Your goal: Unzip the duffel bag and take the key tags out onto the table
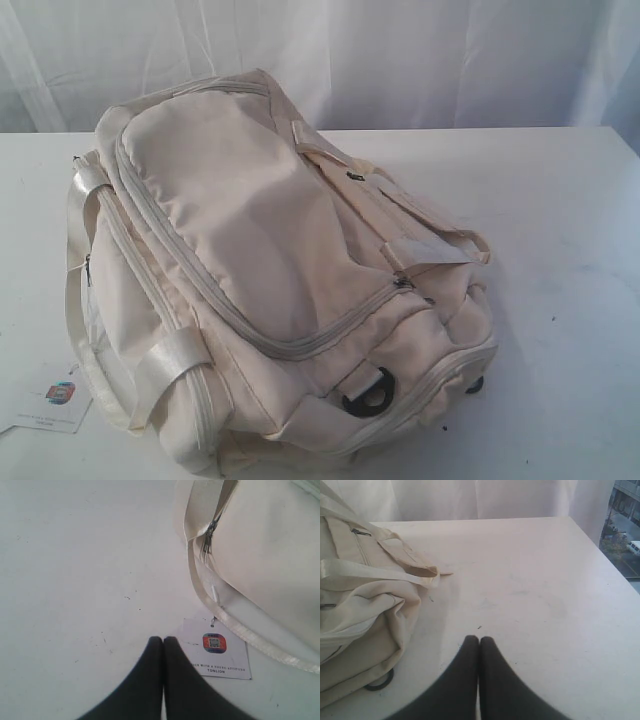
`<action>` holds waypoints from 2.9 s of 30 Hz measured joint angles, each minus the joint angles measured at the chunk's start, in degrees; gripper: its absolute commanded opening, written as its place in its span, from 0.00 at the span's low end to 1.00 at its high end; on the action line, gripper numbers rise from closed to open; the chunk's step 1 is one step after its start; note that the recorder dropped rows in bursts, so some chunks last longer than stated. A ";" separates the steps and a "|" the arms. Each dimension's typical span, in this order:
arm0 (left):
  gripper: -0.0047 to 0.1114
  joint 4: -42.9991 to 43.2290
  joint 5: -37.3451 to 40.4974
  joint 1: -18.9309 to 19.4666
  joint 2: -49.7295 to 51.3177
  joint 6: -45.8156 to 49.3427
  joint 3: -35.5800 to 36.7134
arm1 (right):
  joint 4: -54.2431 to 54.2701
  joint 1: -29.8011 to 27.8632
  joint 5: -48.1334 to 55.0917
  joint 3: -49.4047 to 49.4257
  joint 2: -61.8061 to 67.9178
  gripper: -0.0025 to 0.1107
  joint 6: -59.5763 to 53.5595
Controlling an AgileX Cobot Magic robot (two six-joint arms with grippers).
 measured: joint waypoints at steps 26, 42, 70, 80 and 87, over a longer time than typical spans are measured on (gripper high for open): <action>0.04 0.00 -13.25 0.00 0.00 8.30 0.00 | 0.00 0.00 0.00 0.00 0.00 0.02 0.00; 0.04 0.10 -34.25 0.00 -0.08 -13.54 0.00 | -0.23 0.00 -9.51 0.00 0.00 0.02 0.00; 0.04 -30.36 17.46 0.00 21.96 21.18 -28.59 | 0.13 0.00 -27.63 0.00 0.00 0.02 18.19; 0.04 -47.74 31.54 0.00 38.20 46.74 -37.29 | 1.02 0.00 -12.25 -4.10 4.49 0.02 22.59; 0.04 -48.34 35.03 -1.36 44.07 49.91 -41.65 | 1.80 1.02 -6.85 -11.95 18.22 0.02 20.84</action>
